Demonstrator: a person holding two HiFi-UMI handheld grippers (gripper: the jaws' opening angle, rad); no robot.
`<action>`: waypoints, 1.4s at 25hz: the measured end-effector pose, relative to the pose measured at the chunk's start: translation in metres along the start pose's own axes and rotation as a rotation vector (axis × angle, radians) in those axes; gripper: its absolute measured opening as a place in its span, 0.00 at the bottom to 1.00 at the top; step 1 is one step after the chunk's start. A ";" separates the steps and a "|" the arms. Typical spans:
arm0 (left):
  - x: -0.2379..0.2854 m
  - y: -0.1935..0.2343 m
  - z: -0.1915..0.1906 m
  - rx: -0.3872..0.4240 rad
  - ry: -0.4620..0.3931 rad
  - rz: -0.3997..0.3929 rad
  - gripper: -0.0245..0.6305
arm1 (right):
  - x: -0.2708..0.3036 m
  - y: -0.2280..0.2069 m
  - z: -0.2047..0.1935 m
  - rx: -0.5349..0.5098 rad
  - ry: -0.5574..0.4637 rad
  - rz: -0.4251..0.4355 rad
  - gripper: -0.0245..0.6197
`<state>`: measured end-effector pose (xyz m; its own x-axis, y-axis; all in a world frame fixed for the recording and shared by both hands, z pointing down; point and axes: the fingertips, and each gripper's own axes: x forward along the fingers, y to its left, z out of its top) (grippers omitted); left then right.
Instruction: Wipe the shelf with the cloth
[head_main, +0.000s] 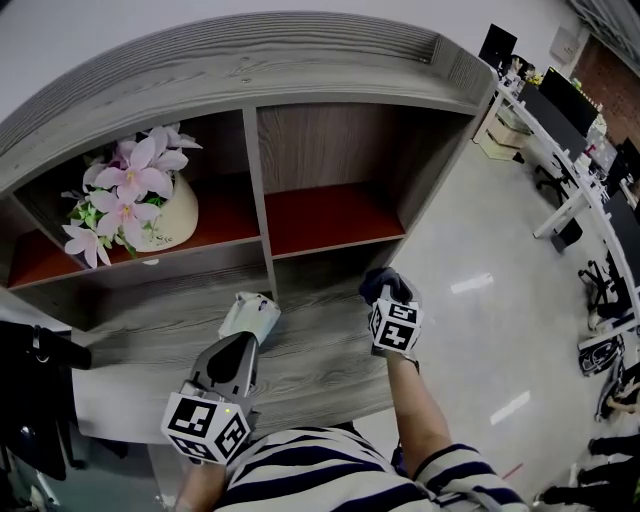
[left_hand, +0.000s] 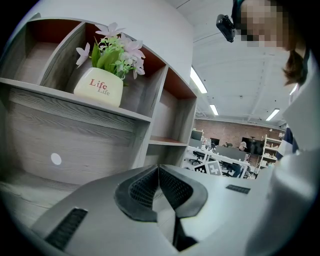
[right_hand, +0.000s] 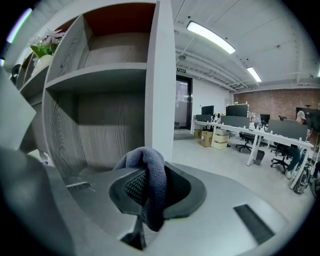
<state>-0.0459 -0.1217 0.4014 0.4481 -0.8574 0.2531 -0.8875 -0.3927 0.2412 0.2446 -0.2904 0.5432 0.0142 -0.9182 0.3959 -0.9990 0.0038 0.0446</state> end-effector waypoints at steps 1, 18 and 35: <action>0.000 0.000 0.000 -0.001 0.001 0.000 0.07 | 0.002 0.001 -0.005 -0.002 0.016 0.000 0.12; 0.002 -0.005 0.000 0.000 0.000 -0.036 0.07 | -0.058 0.022 0.047 -0.036 -0.039 0.159 0.12; -0.001 -0.008 0.010 -0.015 -0.044 -0.071 0.07 | -0.182 0.082 0.216 -0.155 -0.425 0.389 0.12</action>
<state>-0.0400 -0.1213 0.3898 0.5042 -0.8415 0.1940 -0.8519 -0.4480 0.2711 0.1510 -0.2089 0.2766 -0.4015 -0.9158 0.0100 -0.9093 0.3999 0.1156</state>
